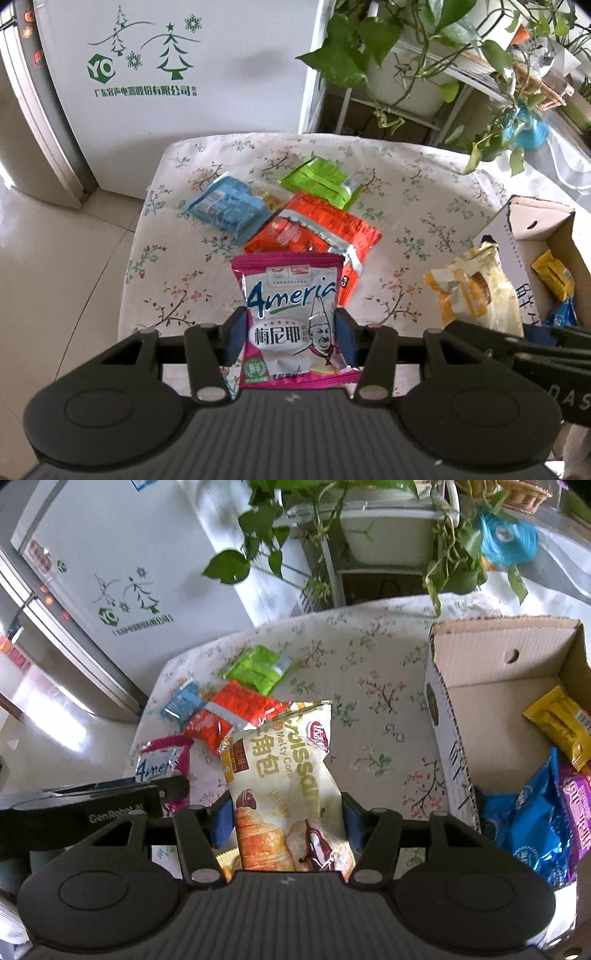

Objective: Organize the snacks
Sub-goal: 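Carry the croissant bag and pink packet over the cardboard box with both grippers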

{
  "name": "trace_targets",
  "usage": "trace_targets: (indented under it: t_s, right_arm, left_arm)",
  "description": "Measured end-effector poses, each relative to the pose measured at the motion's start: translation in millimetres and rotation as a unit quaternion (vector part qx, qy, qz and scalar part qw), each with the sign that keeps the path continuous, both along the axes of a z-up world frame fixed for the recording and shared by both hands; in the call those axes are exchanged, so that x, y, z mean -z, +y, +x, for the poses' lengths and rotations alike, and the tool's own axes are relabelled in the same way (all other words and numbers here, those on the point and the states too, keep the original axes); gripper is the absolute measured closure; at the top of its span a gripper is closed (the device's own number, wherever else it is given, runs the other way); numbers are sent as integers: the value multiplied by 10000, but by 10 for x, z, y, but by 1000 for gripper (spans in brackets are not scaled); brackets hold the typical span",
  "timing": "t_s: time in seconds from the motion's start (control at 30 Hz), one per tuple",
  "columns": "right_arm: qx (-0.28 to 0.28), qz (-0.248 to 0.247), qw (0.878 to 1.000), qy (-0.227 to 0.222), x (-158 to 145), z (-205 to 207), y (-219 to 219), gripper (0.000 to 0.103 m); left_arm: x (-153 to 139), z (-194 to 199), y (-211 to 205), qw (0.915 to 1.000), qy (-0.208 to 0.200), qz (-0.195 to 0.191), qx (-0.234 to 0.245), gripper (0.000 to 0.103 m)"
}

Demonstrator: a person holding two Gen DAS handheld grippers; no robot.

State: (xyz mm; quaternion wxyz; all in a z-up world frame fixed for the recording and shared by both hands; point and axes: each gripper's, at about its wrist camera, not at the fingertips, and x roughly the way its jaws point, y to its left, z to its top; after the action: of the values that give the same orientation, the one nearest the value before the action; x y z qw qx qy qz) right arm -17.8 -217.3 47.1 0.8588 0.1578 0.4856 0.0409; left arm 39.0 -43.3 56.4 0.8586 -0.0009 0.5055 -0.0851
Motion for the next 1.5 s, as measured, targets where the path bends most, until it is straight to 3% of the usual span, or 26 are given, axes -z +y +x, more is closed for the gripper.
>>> trace_targets:
  t_s: [0.3,0.77,1.13,1.5]
  right_arm:
    - [257,28,9988,-412,-229,-49,-191,39]
    - [1050,124,9896,-980,-523,-211,-823,39]
    - [1338,37,9850,-1093,-609,-362,-1113,39]
    - [1475,-330,9823,-1103,-645,-506,-1335,39]
  left_arm:
    - [-185,-63,-171,9994,-309,-62,145,54]
    - [-367,-232,-592,9935,-632,-644,688,54]
    - [-382,-428,-1056,9823,-696,-1029,1403,54]
    - [-282,-747,-1523,9646,-515,-1353,2206,54]
